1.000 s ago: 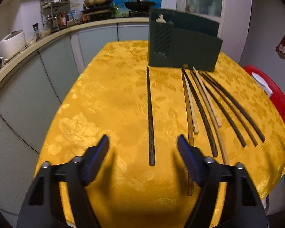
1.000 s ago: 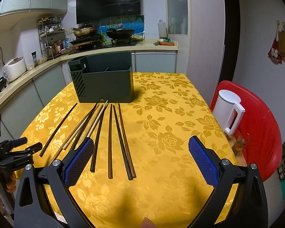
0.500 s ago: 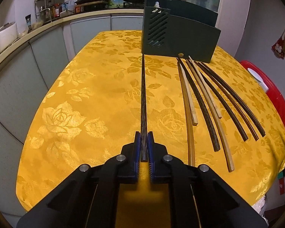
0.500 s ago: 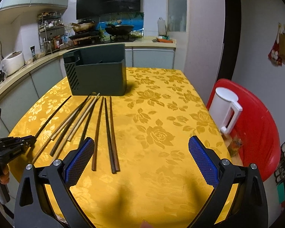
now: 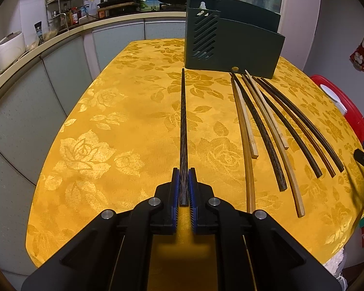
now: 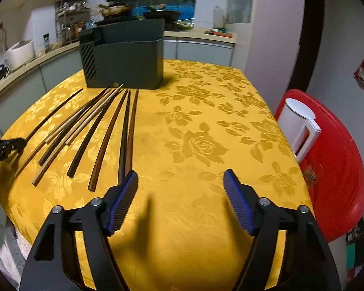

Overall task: Organize utensils
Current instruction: 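Lower the left tool onto a dark chopstick and close on it, then lower the right tool onto a dark chopstick and close on it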

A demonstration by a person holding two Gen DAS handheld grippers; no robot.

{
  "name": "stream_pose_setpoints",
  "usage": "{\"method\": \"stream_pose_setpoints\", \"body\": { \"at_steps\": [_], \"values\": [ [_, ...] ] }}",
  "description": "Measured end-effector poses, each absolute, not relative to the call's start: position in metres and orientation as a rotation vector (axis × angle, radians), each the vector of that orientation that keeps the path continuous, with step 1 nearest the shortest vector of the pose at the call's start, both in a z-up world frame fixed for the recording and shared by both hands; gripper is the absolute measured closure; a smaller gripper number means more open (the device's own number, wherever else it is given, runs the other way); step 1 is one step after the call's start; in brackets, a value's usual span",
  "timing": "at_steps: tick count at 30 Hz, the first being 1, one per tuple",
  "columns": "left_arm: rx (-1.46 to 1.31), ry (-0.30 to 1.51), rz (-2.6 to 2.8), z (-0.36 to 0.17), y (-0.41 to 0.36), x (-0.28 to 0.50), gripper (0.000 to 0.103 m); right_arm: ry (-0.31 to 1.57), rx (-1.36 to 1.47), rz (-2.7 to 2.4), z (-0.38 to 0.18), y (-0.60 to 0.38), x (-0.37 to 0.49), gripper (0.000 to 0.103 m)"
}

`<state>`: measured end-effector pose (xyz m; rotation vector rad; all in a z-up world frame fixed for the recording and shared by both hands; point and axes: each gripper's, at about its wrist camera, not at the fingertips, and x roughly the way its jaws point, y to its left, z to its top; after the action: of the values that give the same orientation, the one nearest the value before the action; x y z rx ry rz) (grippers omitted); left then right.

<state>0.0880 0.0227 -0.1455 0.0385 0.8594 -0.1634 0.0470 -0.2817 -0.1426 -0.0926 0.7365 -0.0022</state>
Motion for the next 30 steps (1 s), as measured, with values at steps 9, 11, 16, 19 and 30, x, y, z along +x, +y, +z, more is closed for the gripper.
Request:
{"method": "stream_pose_setpoints", "body": {
  "at_steps": [9, 11, 16, 19, 30],
  "values": [
    [0.05, 0.854, -0.158, -0.146, 0.022, 0.087, 0.096, 0.764, -0.142, 0.079, -0.156, -0.263, 0.05, 0.054],
    [0.058, 0.85, -0.155, -0.146, 0.021, 0.087, 0.096, 0.761, -0.143, 0.091, -0.156, -0.26, 0.05, 0.056],
    [0.06, 0.848, -0.154, -0.146, 0.021, 0.086, 0.096, 0.772, -0.155, 0.129, -0.159, -0.252, 0.05, 0.063],
    [0.067, 0.843, -0.152, -0.146, 0.02, 0.086, 0.096, 0.772, -0.171, 0.129, -0.162, -0.247, 0.051, 0.065],
    [0.055, 0.821, -0.158, -0.147, 0.018, 0.084, 0.096, 0.772, -0.085, 0.183, -0.165, -0.249, 0.054, 0.087]
  ]
}}
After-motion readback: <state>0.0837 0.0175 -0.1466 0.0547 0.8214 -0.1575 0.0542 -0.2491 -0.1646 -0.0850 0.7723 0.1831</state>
